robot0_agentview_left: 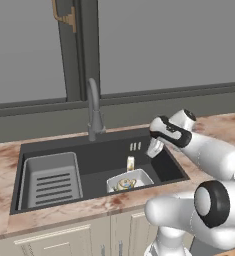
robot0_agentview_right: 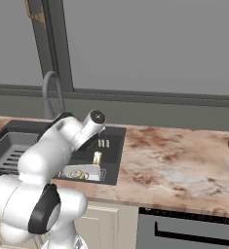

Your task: Pick the teapot and tupperware and place them in the sink. Then turn on the water.

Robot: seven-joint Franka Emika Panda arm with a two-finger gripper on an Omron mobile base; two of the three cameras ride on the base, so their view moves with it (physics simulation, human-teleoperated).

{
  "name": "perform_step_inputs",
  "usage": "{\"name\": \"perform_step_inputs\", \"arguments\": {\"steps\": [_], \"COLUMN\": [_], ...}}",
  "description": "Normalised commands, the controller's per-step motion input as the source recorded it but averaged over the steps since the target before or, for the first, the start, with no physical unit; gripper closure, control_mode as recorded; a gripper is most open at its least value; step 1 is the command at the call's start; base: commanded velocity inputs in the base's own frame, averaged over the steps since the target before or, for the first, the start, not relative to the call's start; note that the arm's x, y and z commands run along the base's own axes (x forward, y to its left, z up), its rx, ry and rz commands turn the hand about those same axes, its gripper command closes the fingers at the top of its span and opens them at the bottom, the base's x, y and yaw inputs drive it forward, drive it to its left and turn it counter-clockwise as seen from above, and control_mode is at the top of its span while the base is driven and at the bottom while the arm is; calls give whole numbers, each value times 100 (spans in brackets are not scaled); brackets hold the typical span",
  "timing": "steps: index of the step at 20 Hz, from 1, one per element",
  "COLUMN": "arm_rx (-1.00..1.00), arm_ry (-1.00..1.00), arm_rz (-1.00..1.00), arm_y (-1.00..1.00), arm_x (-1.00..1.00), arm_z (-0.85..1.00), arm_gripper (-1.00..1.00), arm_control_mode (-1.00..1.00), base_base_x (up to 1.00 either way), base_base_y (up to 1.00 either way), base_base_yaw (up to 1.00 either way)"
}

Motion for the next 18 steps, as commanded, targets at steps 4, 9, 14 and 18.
{"name": "perform_step_inputs", "arguments": {"steps": [4,9,14,18], "arm_rx": [12,11,13,12], "arm_ry": [-3,-14,-22,-27], "arm_rz": [-43,-34,-23,-8], "arm_y": [-1,-5,0,1], "arm_x": [-2,-36,-14,0], "arm_z": [17,0,5,31], "arm_gripper": [-100,-100,-100,-100], "arm_control_mode": [-100,-100,-100,-100], "base_base_x": [0,0,0,0], "base_base_y": [0,0,0,0], "base_base_yaw": [0,0,0,0]}}
